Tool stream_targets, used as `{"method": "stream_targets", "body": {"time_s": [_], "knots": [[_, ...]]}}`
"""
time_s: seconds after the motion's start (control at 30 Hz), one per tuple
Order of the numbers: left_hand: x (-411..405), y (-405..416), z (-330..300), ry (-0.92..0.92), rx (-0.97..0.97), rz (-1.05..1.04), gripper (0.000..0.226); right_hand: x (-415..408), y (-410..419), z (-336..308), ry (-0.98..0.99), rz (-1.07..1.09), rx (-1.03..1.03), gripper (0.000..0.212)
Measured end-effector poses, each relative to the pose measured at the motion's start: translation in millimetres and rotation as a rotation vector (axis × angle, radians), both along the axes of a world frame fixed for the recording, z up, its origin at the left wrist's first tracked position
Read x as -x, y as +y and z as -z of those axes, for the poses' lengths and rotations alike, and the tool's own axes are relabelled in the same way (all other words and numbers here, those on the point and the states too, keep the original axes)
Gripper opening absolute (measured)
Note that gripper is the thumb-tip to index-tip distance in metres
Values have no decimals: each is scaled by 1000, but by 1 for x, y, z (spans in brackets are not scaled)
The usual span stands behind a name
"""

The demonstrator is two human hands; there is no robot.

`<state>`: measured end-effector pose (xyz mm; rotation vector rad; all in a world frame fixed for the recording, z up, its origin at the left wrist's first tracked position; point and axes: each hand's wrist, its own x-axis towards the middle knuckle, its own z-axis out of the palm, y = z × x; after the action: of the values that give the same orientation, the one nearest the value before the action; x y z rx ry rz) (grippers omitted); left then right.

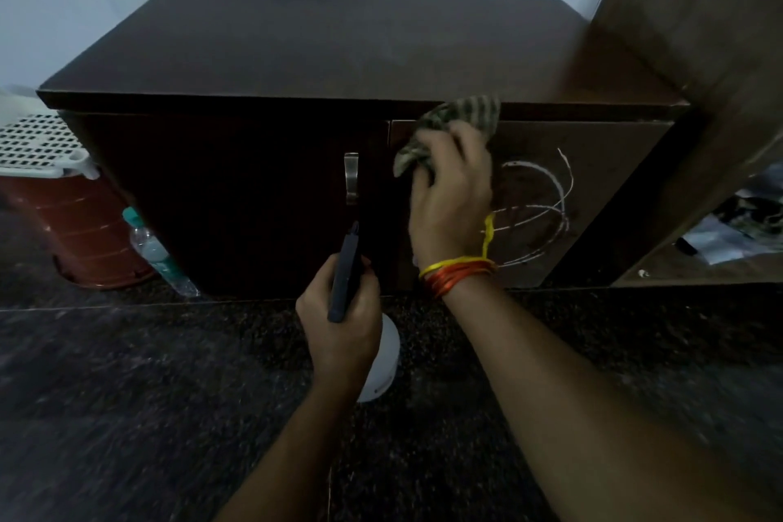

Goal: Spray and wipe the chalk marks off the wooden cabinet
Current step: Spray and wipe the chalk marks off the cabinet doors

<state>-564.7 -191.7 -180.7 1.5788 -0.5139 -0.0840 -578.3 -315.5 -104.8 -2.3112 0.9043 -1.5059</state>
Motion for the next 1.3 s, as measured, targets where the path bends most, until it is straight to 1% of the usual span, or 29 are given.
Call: {"method": "stream_targets", "body": {"time_s": [0.07,0.13,0.17,0.23,0.3,0.33,0.4,0.5,0.6,0.67,0.73,0.8,0.9,1.03,1.1,1.2,1.3], "knots": [[0,-2,-1,-7,0,4,22,0,1,0,114,-38,117,26],[2,-4,-1,-4,-6,-7,20,4,-4,-1,178,-64,176,24],[4,-5,-2,5,-1,-7,20,7,-8,-1,179,-61,169,25],[6,-6,-3,21,16,1,18,18,-18,3,101,-16,69,29],[6,-6,-4,23,22,0,21,26,-24,6,18,27,-41,32],[5,-6,-5,17,19,0,24,25,-23,5,6,35,-58,32],[3,-6,-5,3,13,0,25,18,-18,1,36,27,-18,32],[2,-5,-3,-3,11,-1,24,3,-3,-5,154,-55,116,28],[1,-5,-2,12,15,-14,24,5,-7,-6,219,-123,203,31],[1,-6,-3,22,23,-10,24,11,-15,-3,172,-97,183,33],[1,-6,-6,24,36,2,23,12,-15,-1,92,-42,97,35],[1,-6,-9,9,48,21,21,5,-7,-2,75,-14,73,33],[-2,-4,-4,-5,39,20,25,-4,2,-8,165,-85,191,27],[-1,-6,1,-15,27,10,30,-8,0,-12,278,-192,297,30],[1,-7,-2,-1,38,7,26,0,-9,-11,244,-162,275,32],[1,-7,-8,29,49,-2,20,16,-19,-4,129,-51,175,37],[1,-7,-10,22,44,-12,18,13,-14,-2,78,9,79,40]]}}
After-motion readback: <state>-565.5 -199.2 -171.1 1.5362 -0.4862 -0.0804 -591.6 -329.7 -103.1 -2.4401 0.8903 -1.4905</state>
